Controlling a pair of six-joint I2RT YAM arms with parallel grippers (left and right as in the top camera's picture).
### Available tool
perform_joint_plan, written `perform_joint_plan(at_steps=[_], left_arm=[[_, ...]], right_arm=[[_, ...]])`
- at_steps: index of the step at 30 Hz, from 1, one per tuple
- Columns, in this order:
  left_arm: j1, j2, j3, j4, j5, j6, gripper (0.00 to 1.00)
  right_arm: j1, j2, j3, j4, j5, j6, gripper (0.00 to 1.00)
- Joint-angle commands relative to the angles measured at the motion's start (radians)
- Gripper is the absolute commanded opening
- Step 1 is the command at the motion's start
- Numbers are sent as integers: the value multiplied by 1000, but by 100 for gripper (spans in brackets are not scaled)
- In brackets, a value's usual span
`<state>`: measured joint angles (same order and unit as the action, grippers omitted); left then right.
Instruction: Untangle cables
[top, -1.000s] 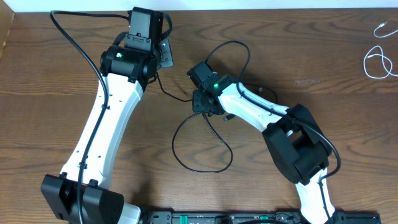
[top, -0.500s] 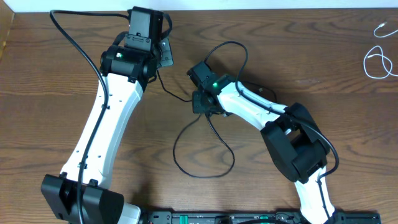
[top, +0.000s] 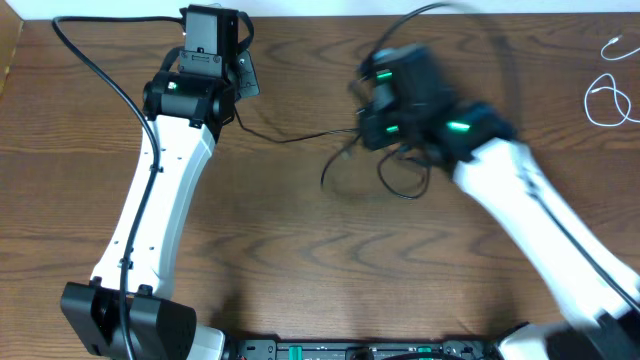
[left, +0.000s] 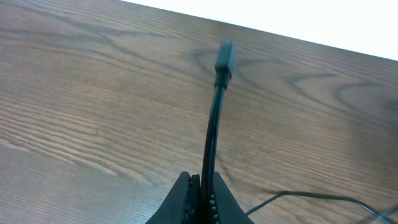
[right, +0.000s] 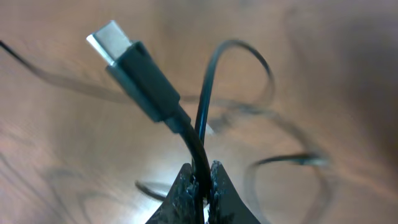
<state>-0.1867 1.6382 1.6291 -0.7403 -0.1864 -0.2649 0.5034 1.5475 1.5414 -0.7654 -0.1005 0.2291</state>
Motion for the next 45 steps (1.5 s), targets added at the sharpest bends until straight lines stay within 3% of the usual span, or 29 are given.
perform_joint_plan(at_steps=[1, 8, 13, 21, 29, 45], left_arm=[[0, 10, 11, -3, -17, 5, 8], [0, 10, 11, -7, -2, 1, 8], [0, 10, 11, -10, 21, 1, 8], [0, 10, 11, -10, 21, 2, 8], [0, 10, 11, -10, 21, 2, 8], [0, 10, 11, 1, 21, 1, 8]], right_arm=[[-71, -111, 4, -2, 4, -43, 1], [-284, -312, 4, 21, 14, -21, 1], [-476, -341, 4, 31, 39, 52, 1], [-746, -209, 3, 33, 51, 158, 1], [-945, -101, 3, 51, 258, 310, 1], [-1171, 138, 3, 283, 451, 330, 1]])
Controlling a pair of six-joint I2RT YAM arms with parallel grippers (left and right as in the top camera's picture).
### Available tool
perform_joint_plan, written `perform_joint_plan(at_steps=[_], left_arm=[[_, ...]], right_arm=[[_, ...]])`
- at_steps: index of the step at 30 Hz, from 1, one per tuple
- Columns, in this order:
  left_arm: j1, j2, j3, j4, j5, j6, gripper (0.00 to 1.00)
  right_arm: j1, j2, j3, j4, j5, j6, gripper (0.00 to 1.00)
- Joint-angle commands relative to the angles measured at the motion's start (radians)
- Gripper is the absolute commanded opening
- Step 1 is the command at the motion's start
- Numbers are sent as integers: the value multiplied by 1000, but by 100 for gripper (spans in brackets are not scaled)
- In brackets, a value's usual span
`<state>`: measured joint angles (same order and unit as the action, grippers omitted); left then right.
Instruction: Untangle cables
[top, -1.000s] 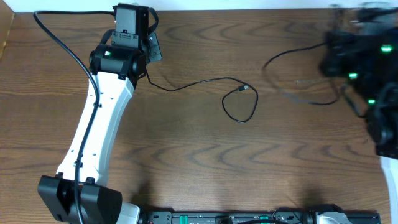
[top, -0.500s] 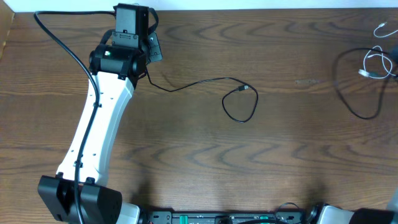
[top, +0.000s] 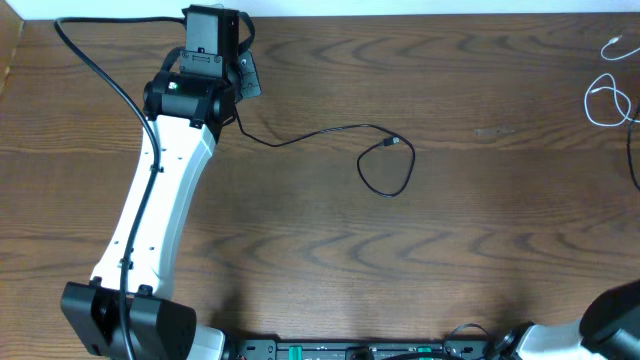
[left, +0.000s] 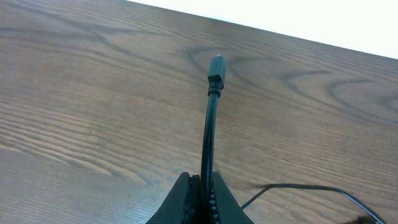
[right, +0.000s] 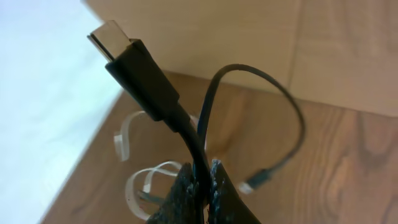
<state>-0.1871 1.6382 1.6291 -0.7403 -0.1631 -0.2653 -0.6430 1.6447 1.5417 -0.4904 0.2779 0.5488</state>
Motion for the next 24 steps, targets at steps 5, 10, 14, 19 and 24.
perform_joint_plan(at_steps=[5, 10, 14, 19, 24], left_arm=[[1, 10, 11, 4, -2, 2, 8], [1, 10, 11, 5, -2, 2, 8], [1, 10, 11, 5, -2, 2, 8], [1, 10, 11, 5, -2, 2, 8], [1, 10, 11, 5, -2, 2, 8]], right_arm=[[-64, 124, 3, 4, 71, 11, 1], [-88, 206, 3, 49, -51, 11, 49], [-97, 224, 3, 65, -128, 11, 99], [-98, 195, 5, 84, -155, 12, 99], [-93, 122, 16, 106, -240, 12, 99]])
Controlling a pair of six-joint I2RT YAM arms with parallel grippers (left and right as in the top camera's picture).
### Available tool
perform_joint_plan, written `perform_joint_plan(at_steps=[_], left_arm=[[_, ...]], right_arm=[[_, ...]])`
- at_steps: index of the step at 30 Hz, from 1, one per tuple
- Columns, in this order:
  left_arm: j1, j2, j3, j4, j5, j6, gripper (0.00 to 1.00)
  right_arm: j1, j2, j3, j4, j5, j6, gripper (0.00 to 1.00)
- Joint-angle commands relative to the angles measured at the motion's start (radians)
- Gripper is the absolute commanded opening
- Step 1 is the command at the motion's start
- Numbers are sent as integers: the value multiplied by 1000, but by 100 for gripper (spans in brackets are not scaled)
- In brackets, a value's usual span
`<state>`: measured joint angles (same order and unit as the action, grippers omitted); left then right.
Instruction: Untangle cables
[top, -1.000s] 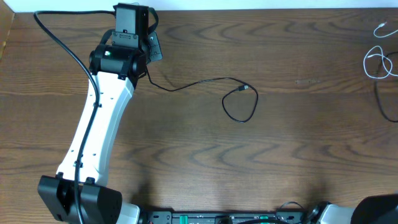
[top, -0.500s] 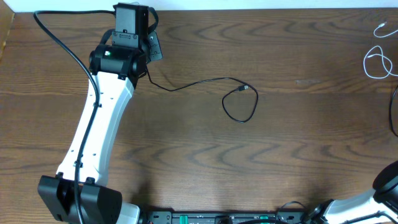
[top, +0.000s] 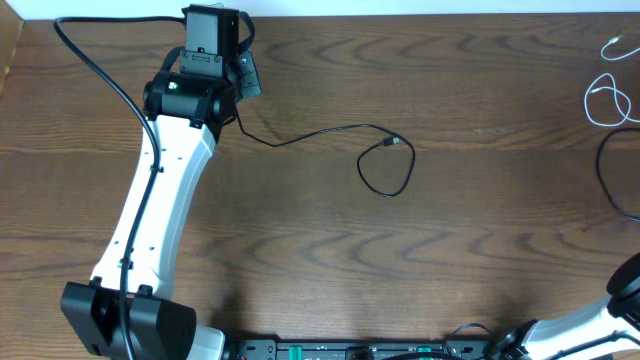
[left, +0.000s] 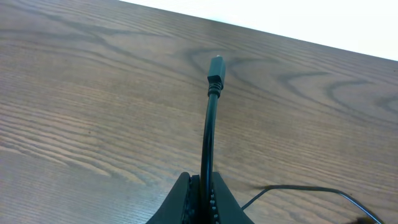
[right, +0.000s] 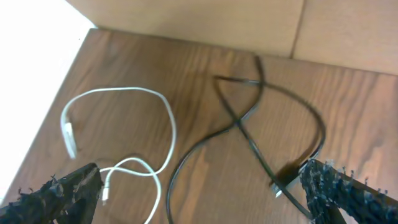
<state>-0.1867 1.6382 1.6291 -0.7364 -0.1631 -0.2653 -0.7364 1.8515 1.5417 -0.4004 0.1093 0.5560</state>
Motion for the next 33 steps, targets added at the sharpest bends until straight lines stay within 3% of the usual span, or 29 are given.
perform_joint_plan(at_steps=[1, 6, 12, 16, 20, 24, 33], left_arm=[[0, 10, 11, 2, -2, 2, 8], [0, 10, 11, 2, 27, 2, 8], [-1, 10, 11, 19, 267, 2, 8], [-20, 34, 11, 19, 514, 2, 8], [-83, 97, 11, 21, 642, 2, 8], [-182, 183, 11, 40, 653, 2, 8], [-416, 293, 11, 116, 649, 55, 8]], right_arm=[[2, -104, 16, 26, -112, 5, 99], [11, -188, 16, 48, -356, 5, 99], [69, -215, 16, 43, -660, 8, 99], [156, -209, 16, -55, -652, -32, 99], [235, -195, 16, -89, -650, -101, 99], [280, -183, 16, -99, -649, -172, 99], [291, -181, 16, -116, -609, -172, 99]])
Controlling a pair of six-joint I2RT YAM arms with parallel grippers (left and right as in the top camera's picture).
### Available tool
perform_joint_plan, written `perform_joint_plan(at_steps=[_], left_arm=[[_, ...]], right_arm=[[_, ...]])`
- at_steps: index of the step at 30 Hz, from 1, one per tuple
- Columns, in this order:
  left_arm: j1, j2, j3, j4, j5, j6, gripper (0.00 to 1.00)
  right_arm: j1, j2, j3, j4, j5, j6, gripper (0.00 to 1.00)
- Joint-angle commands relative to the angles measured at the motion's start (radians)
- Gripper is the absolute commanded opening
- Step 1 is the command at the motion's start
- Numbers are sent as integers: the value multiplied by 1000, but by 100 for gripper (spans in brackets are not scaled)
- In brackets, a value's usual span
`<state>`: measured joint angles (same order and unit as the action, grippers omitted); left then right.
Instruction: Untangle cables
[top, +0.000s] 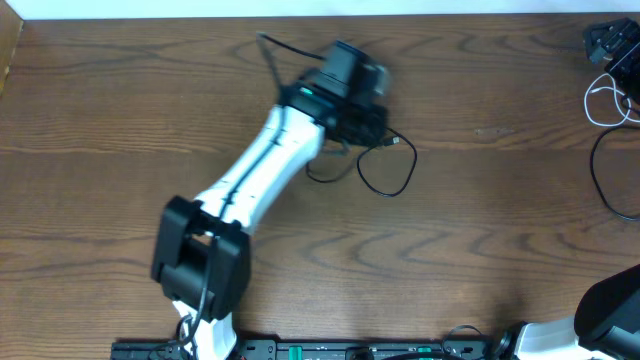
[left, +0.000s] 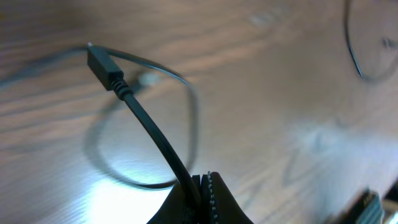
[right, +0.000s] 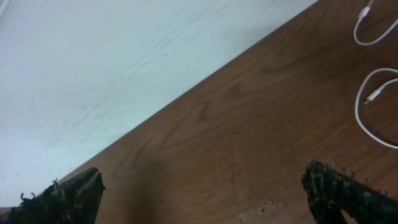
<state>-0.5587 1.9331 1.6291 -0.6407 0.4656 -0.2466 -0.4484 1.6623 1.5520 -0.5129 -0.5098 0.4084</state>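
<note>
A black cable (top: 385, 172) lies looped at the table's middle, its small plug (top: 396, 143) at the loop's top. My left gripper (top: 357, 98) hangs just above and left of that loop, shut on the cable's other end. In the left wrist view the left gripper (left: 202, 182) pinches the cable, and the black plug (left: 103, 63) sticks out up and to the left over the blurred loop. A second black cable (top: 604, 182) lies at the right edge. My right gripper (top: 612, 40) is at the far right corner, and in its wrist view the right gripper (right: 205, 194) is open and holds nothing.
A white cable (top: 608, 100) lies curled at the far right, also seen as the white cable (right: 370, 99) in the right wrist view. The table's far edge meets a white wall (right: 124, 56). The left arm (top: 270, 165) crosses the table's middle.
My left gripper was at the back left and is now over the loop at the middle, still shut on the cable. The open right gripper has moved from over the right-hand cables to the back corner.
At first the right gripper was shut on a black USB-C cable over the middle, the left shut on another cable's end at the back left. Then the right held its cable near the white one. Then it was open, that cable lying there. Now the left is over the loop.
</note>
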Motion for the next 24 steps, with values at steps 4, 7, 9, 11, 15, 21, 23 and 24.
perform_joint_plan(at_steps=[4, 7, 9, 11, 15, 21, 23, 24], left_arm=[[-108, -1, 11, 74, 16, 35, 8], [-143, 7, 11, 105, -14, 8, 8], [-165, 16, 11, 119, -88, -60, 8], [-183, 27, 11, 139, -160, -115, 8], [-208, 69, 11, 216, -202, -183, 8], [-238, 154, 11, 349, -203, -283, 56], [-238, 166, 11, 359, -208, -283, 71], [-236, 167, 11, 359, -219, -282, 72]], right_arm=[[3, 8, 5, -4, 10, -24, 99], [3, 8, 5, -4, 10, -24, 99], [3, 8, 5, -5, 10, -24, 99], [3, 8, 5, -5, 10, -24, 99], [3, 8, 5, -13, 11, -24, 99], [3, 8, 5, -27, 32, -24, 99], [3, 8, 5, -31, 49, -24, 99], [3, 8, 5, -39, 64, -24, 98]])
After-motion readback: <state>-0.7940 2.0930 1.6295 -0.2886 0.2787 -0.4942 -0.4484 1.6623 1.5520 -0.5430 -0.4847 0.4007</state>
